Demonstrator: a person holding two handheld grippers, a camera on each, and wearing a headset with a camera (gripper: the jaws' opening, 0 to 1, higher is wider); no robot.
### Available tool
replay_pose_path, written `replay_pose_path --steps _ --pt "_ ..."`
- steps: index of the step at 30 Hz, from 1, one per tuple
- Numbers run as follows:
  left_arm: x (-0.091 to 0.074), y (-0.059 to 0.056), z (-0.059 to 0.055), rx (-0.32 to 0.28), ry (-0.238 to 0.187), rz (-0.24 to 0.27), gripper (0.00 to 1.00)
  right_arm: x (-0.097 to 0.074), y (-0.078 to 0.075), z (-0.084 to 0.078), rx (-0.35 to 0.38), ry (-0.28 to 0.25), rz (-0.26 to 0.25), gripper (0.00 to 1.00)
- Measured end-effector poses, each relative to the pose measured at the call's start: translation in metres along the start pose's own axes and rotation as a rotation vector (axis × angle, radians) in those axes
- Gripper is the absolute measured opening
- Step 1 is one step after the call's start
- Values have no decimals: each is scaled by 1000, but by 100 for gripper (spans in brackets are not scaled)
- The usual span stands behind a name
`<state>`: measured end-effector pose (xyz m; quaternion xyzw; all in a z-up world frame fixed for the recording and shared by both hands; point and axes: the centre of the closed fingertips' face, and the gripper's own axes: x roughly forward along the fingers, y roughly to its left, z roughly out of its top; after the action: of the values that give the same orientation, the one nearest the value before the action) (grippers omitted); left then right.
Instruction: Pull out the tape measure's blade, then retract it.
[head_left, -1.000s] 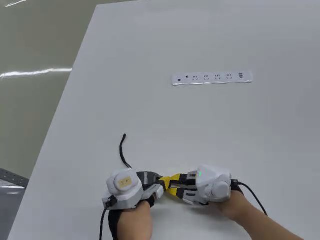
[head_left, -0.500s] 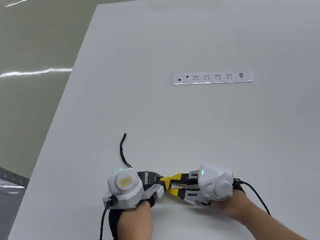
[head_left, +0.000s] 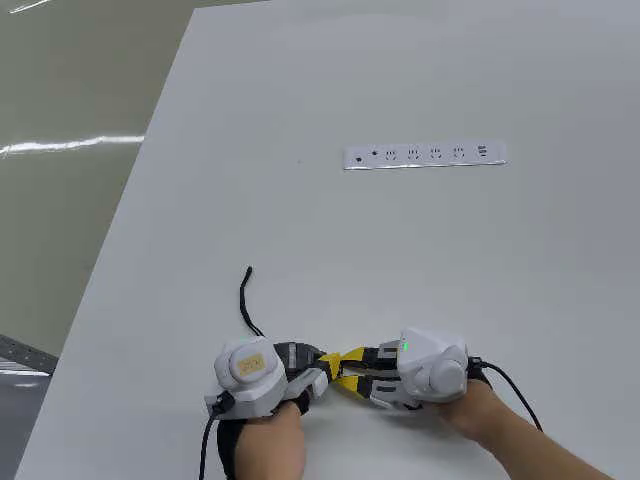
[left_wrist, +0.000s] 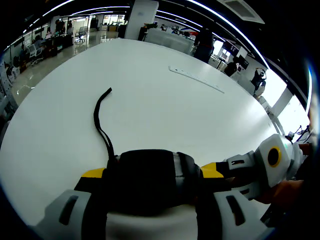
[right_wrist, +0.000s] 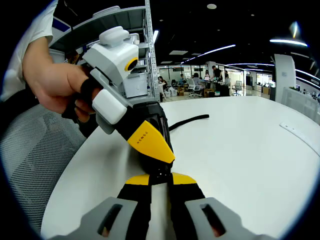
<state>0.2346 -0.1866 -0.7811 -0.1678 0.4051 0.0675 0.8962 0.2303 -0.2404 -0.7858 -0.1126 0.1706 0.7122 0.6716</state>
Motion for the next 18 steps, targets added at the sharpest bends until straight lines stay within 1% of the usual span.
replay_pose_path --steps 3,8,11,14,18 --pt "0 0 0 -4 -2 -1 69 0 0 1 -1 2 1 11" --pt "0 0 1 -7 -2 -4 69 3 0 2 -25 8 4 11" --pt "-1 0 1 -5 0 -4 69 5 1 2 -51 18 9 11" --pt "-1 -1 1 -8 -2 -5 69 5 1 2 -47 20 16 11" --pt "0 0 0 -8 -3 -6 69 4 1 2 -42 17 13 12"
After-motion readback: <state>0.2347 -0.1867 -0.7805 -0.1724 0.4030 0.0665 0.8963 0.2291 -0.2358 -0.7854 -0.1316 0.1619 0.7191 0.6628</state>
